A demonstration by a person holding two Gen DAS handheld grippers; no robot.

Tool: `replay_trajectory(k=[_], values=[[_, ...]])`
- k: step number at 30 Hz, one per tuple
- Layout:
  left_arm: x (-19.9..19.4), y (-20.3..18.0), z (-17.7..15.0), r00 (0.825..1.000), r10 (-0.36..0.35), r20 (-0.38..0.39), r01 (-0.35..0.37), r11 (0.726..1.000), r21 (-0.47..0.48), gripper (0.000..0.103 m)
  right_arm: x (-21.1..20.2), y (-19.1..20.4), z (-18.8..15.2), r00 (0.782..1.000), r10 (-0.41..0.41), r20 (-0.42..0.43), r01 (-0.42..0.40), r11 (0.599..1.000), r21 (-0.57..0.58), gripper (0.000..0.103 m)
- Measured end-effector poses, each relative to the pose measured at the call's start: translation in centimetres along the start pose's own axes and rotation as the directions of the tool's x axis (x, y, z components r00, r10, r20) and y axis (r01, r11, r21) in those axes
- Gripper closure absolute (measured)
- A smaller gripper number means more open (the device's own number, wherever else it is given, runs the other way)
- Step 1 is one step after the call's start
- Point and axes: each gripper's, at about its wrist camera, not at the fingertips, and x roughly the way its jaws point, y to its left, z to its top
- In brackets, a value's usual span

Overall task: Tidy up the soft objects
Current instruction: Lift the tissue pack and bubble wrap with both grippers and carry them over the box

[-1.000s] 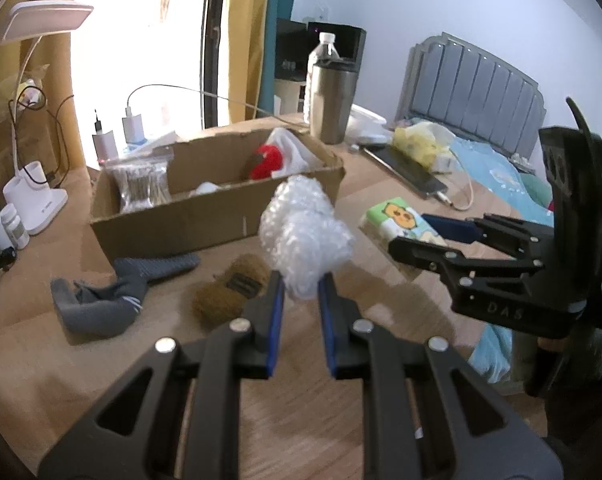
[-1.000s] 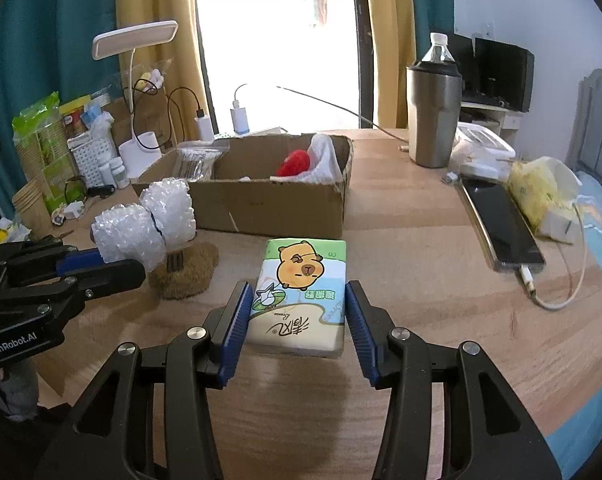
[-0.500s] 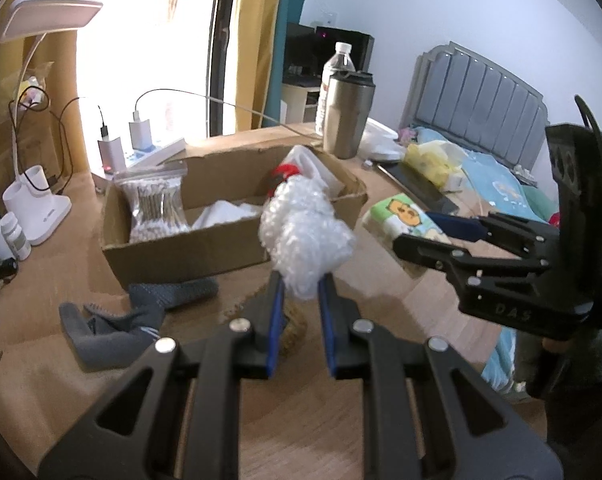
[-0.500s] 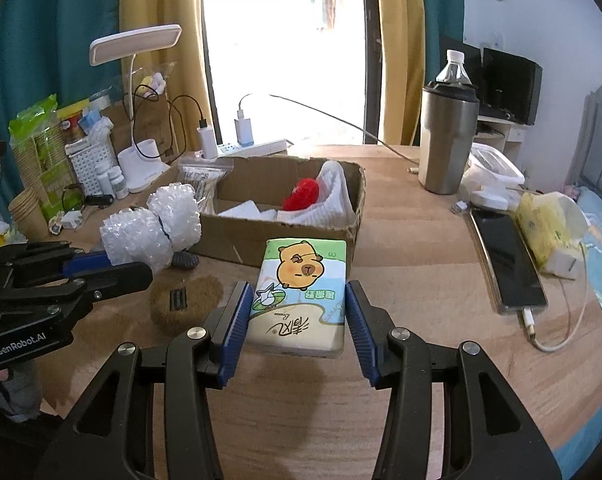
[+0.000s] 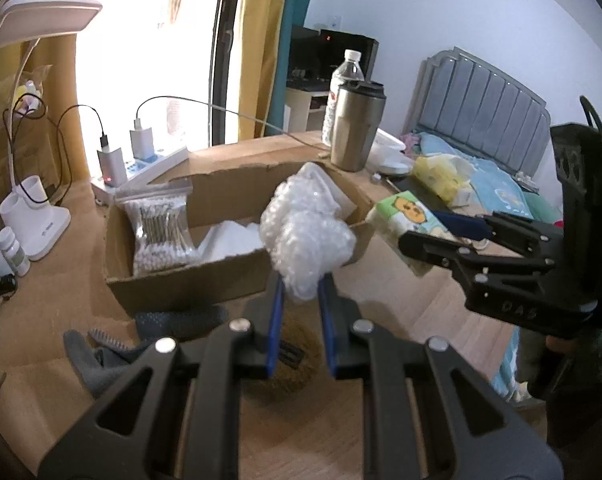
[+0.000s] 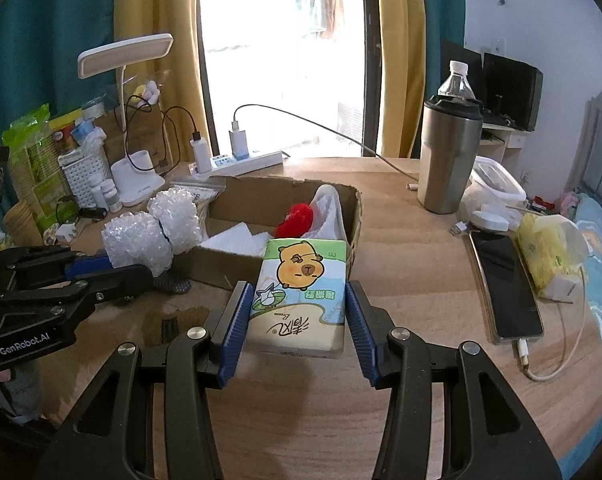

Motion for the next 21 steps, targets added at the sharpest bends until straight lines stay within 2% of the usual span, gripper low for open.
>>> replay_trajectory(k=[21], values=[[3.2,1.7,2.4,0.999,0.009,-0.035,-0.010,1.000,-0.011,0.085,2.8,-0.8,2.5,1.000,0.018,0.006,-0.018,1.000,0.009,0.053]])
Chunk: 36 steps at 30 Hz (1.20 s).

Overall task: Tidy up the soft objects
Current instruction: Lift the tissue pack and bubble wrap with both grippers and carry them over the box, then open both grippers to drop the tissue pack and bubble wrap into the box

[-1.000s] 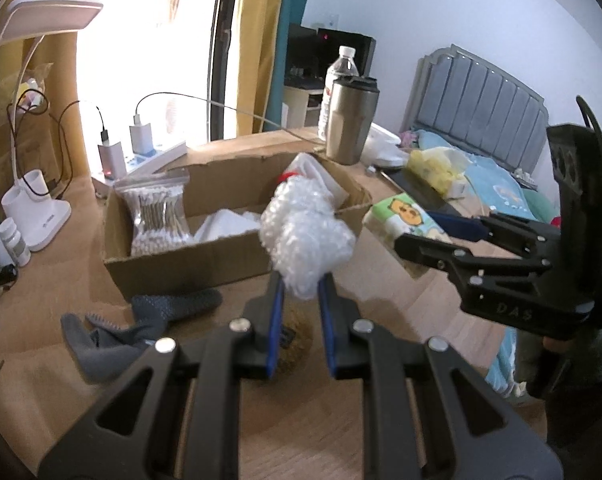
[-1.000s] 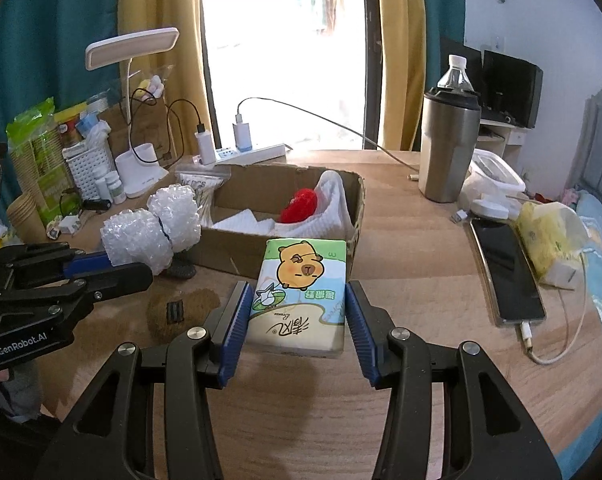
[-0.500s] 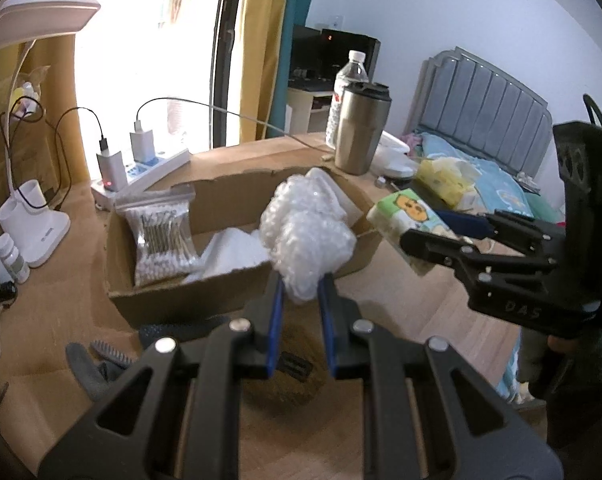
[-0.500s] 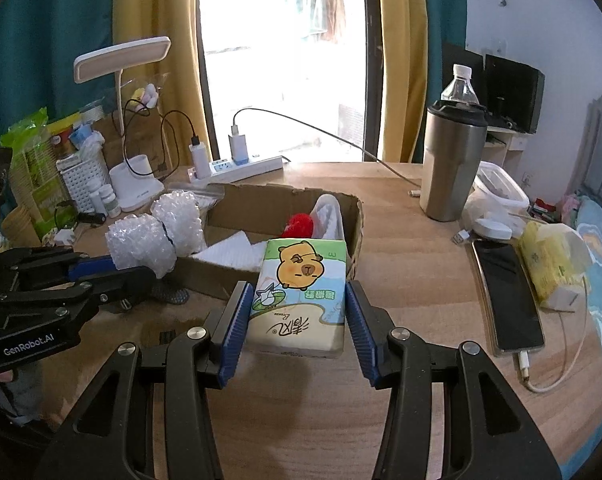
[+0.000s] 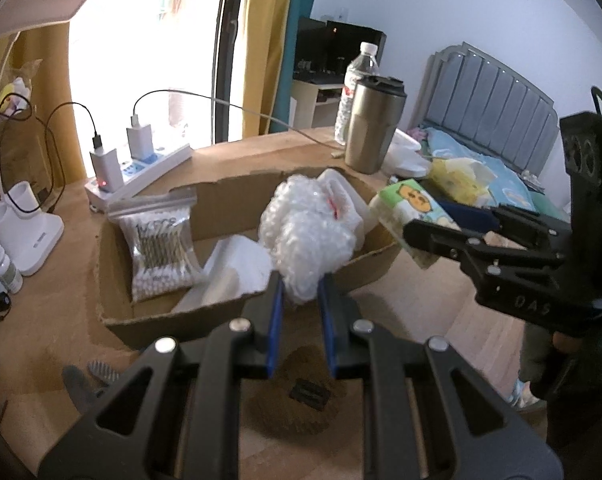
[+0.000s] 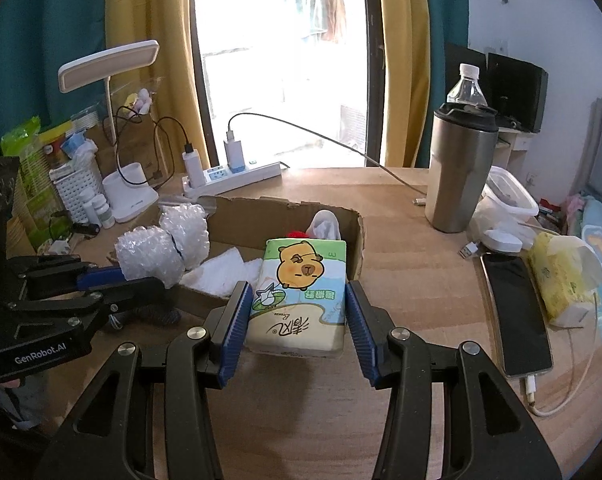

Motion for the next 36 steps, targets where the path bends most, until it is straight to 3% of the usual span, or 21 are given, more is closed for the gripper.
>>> replay_trajectory(k=[27,32,35,36], values=[[5.1,0.5,1.7,0.996,-0.024,-0.085,0.023,1.000,-0.011,0.083,4.7,-1.5,1.3,0.999,0.040,-0.031,-0.039,0.999,0.024,0.053],[5.3,0.3,1.9,0.996,-0.013,-0.092,0.013,1.000,-0.005,0.074,5.2,-1.1,1.1,0.998,0.030,-0.052,-0.030,1.000,0.008,0.052],[5.1,0.2,1.9,0.996,-0.010,-0.088,0.010,1.000,-0.001,0.056,5.1,-0.8,1.1,0.998,0.034,-0.052,-0.034,0.999,0.001,0.046],[5.0,0.2,1.9,0.996,-0.014,-0.086,0.014,1.000,-0.002,0.044,5.0,-0.7,1.1,0.998,0.035,-0.050,-0.035,0.999,0.000,0.046]])
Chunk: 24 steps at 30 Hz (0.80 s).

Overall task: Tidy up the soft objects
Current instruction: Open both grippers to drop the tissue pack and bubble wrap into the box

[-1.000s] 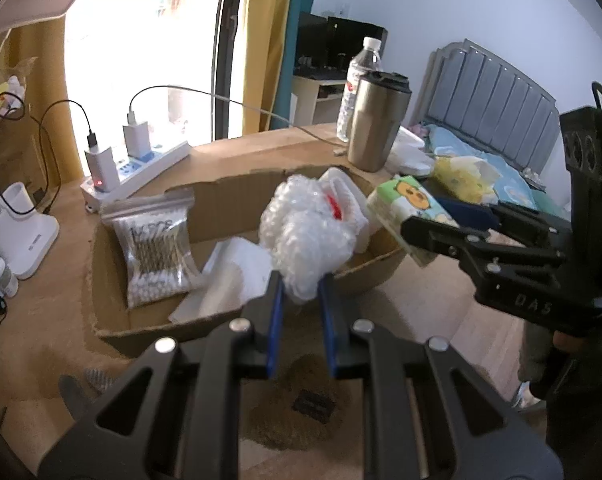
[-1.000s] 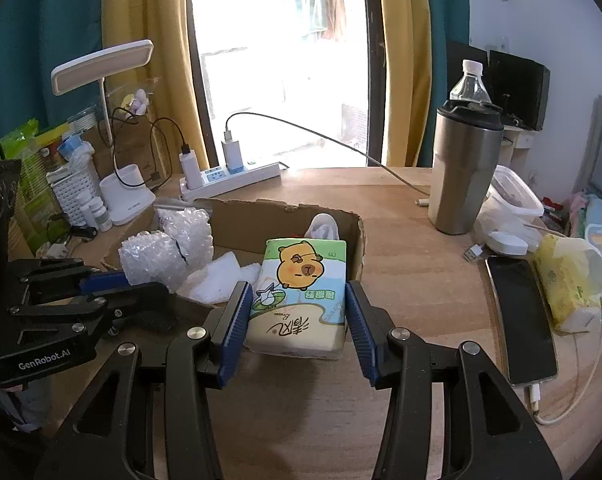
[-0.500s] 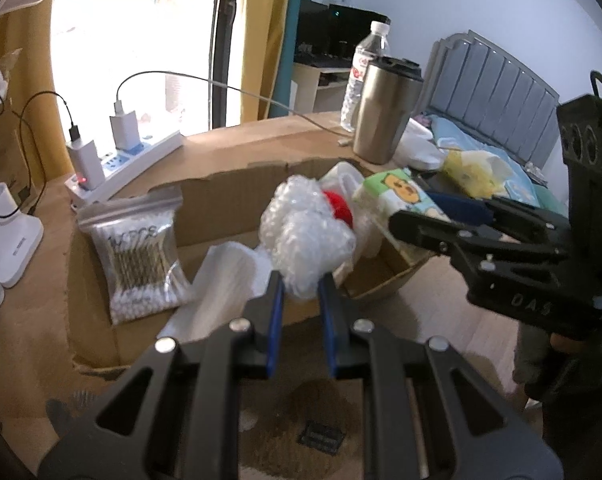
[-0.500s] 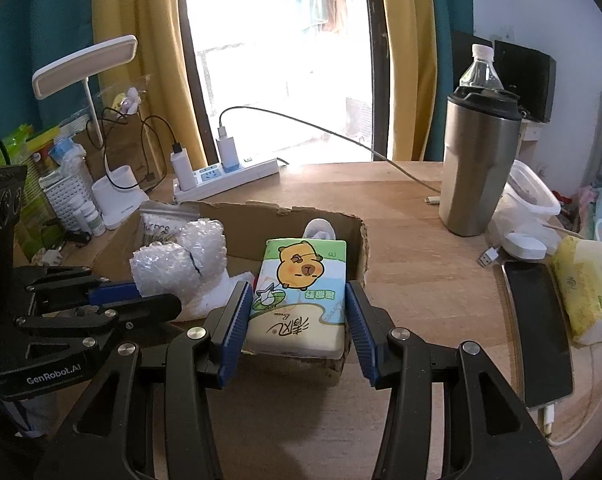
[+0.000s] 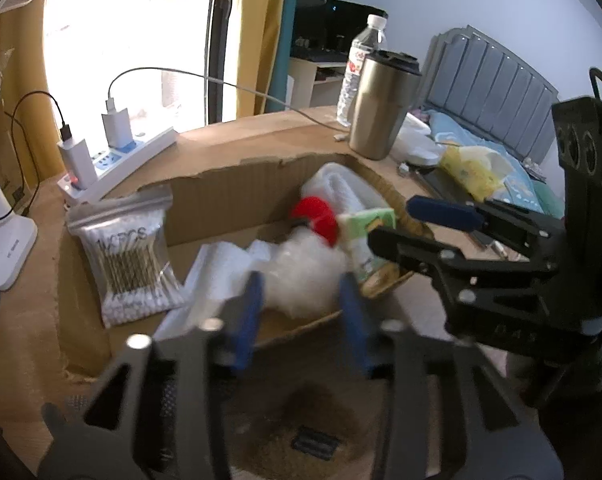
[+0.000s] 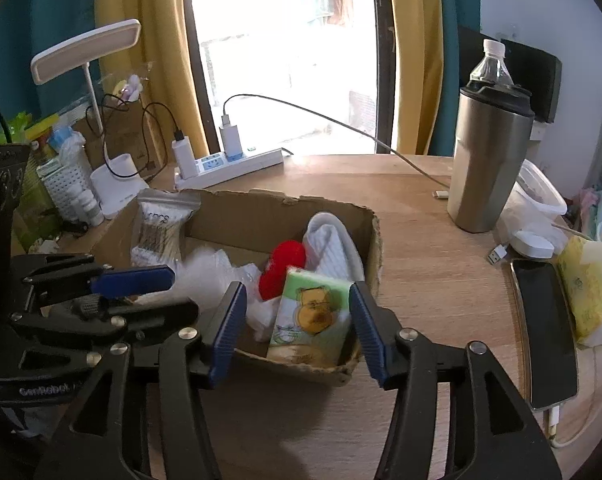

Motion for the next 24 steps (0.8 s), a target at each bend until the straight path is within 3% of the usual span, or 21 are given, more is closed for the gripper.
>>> replay_trajectory(k=[1,13,24], values=[[-0.2,0.0,0.0,1.000,-0.007,0.004,0.007,1.000,-0.004,0.040,-0.2,0.1,0.0,1.000,-0.002,0.003,0.002,1.000,-0.002,0.046],[-2.9,0.4,-0.8,0.999,-0.019,0.051,0.021,0.999,-0.030,0.039,-2.0,1.3,-0.2,0.999,-0.031,0.027,0.031,0.999,-0.012,0.045],[-5.4,1.6,-2.1,0.994,0.017,0.105,-0.011,0.999,-0.050,0.039,-3.6,3.3,-0.4,0.998,-0.055,0.038,0.056,0.998,-0.040,0.044]])
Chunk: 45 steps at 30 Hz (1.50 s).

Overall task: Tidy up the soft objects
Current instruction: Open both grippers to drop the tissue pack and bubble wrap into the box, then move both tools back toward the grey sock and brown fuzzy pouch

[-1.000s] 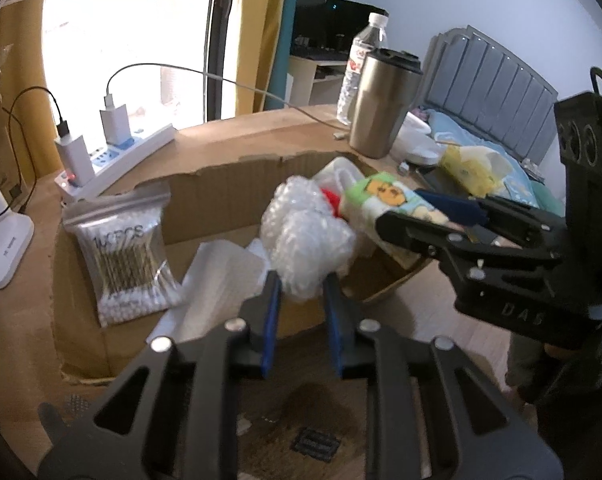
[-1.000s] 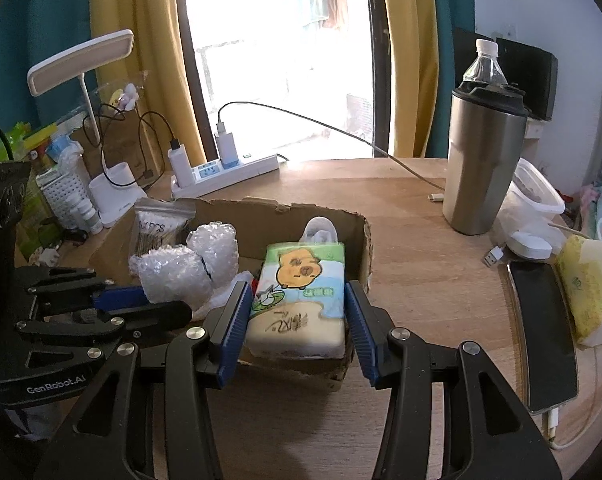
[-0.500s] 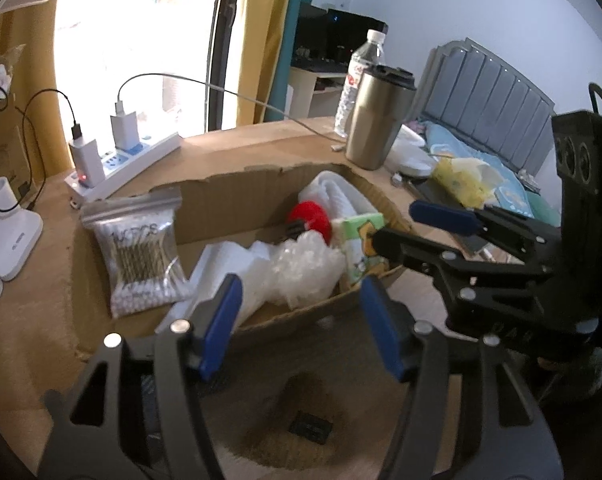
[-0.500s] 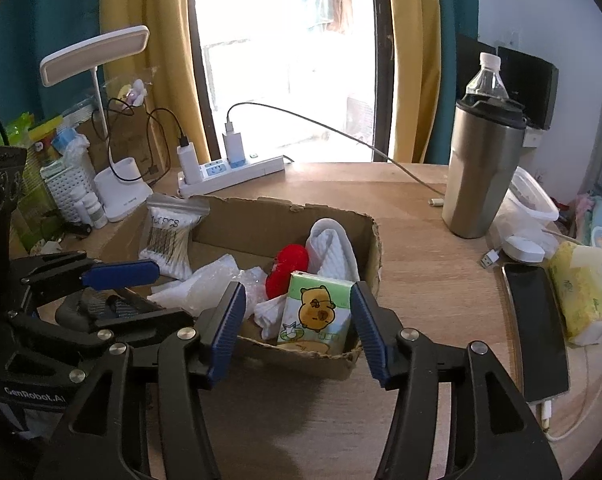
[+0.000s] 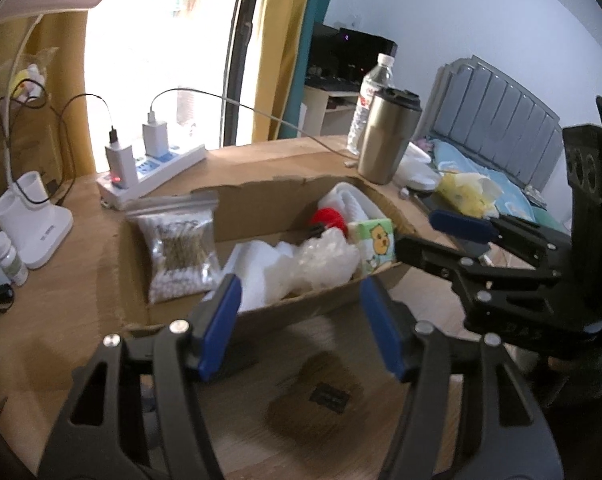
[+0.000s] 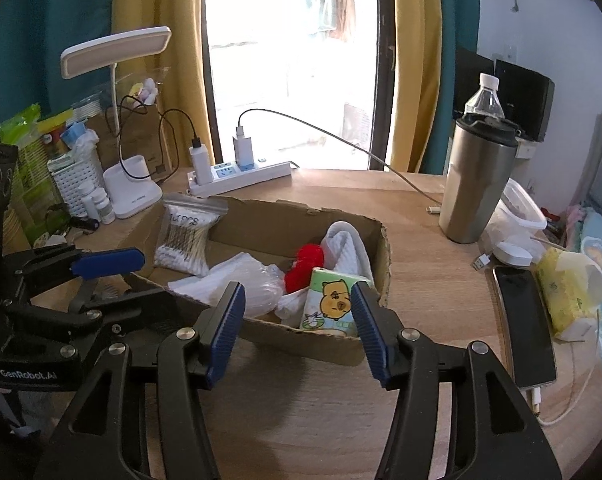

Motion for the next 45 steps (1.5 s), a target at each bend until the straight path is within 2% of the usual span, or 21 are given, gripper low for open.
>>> replay_trajectory(k=[3,6,10,22,28,32,45], values=[[-0.8,0.6,-0.3,1.000,0.013,0.019,-0.013,1.000,-0.010,0.038,-0.3,0.7,0.0,1.000,-0.007,0.002,0.007,1.000,-0.008,0.039],[-1.5,1.4,-0.7,0.999,0.029,0.041,-0.028,0.999,-0.026,0.037,-0.6,1.4,0.0,1.000,-0.010,0.003,0.010,1.000,-0.014,0.038],[-2.7,2.6,-1.2,0.997,0.047,0.068,-0.044,0.998,-0.047,0.028,-0.8,2.4,-0.2,1.000,-0.011,0.000,0.011,1.000,-0.027,0.038],[-5.1,5.9,-2.9,0.991,0.082,0.108,-0.070,0.992,-0.109,0.027,-0.3,5.5,-0.4,1.000,0.003,-0.020,-0.004,0.998,-0.064,0.037],[-5.5,7.5,-4.0,0.990,0.097,0.103,-0.083,0.988,-0.133,0.027,0.4,6.8,-0.8,0.999,0.007,-0.040,-0.010,0.997,-0.077,0.037],[-5.6,8.2,-4.7,0.990,0.102,0.096,-0.087,0.986,-0.144,0.027,0.9,7.4,-1.2,0.999,0.010,-0.054,-0.014,0.997,-0.075,0.030],[-4.5,9.8,-7.2,0.993,0.108,0.040,-0.099,0.980,-0.174,0.027,2.9,9.0,-3.4,0.993,0.029,-0.112,-0.037,0.997,-0.068,0.030]])
